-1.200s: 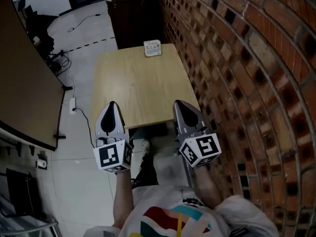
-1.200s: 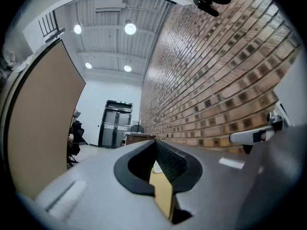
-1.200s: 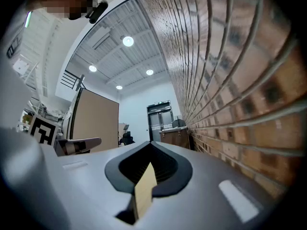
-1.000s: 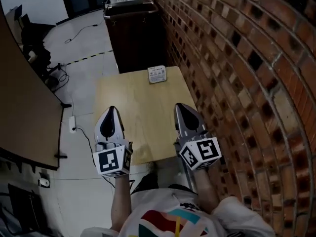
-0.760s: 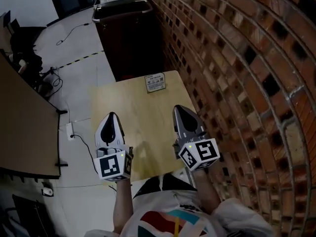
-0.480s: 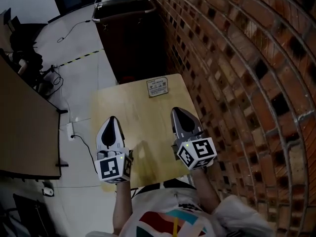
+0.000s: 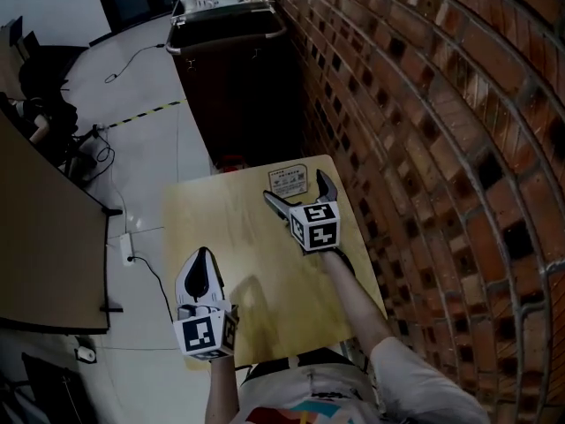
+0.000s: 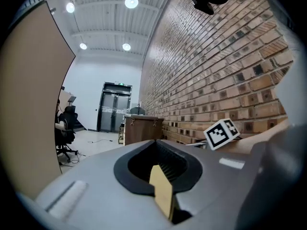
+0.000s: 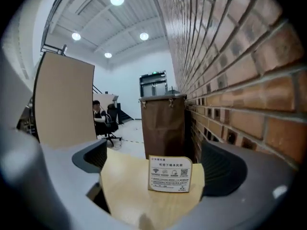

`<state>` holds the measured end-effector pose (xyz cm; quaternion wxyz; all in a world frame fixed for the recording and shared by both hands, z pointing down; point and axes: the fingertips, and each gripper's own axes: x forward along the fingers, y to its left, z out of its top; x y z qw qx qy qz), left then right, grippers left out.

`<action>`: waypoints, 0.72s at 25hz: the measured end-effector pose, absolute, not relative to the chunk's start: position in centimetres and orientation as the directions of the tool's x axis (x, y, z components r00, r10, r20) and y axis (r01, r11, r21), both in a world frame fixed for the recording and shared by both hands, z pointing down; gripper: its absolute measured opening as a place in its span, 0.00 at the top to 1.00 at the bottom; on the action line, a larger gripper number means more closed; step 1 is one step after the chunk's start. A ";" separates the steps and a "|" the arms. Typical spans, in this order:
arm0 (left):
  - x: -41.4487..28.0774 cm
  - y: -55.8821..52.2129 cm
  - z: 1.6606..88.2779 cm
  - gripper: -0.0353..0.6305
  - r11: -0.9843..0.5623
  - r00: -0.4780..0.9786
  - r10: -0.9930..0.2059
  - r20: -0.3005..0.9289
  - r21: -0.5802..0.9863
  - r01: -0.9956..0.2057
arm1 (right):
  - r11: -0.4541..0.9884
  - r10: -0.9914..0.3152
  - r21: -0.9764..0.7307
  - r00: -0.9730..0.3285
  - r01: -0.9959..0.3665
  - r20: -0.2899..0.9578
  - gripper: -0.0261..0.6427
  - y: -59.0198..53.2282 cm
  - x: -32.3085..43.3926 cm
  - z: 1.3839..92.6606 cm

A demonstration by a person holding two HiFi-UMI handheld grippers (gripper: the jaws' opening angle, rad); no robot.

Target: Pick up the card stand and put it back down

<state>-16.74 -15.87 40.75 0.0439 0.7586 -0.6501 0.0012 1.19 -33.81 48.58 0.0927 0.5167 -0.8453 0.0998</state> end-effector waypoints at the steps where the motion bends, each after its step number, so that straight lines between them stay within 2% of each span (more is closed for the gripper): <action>1: -17.2 -15.9 41.4 0.94 -0.141 0.145 -0.986 0.077 0.066 -0.988 | 0.431 -0.853 -0.055 -0.427 -0.901 0.301 0.10 -35.4 0.9 50.2; 4: -19.0 -15.9 43.1 0.94 -0.097 0.103 -0.988 0.112 0.062 -0.993 | 0.389 -0.841 -0.026 -0.367 -0.921 0.398 0.10 -38.9 0.0 54.5; 9: -21.4 -16.3 45.0 0.94 -0.044 0.053 -0.988 0.146 0.064 -0.997 | 0.268 -0.850 -0.025 -0.249 -0.963 0.465 0.10 -41.8 1.3 58.6; 18: -21.3 -17.3 46.6 0.94 -0.052 0.068 -0.977 0.203 0.086 -0.995 | 0.266 -0.810 -0.122 -0.290 -0.956 0.510 0.10 -43.0 1.4 62.3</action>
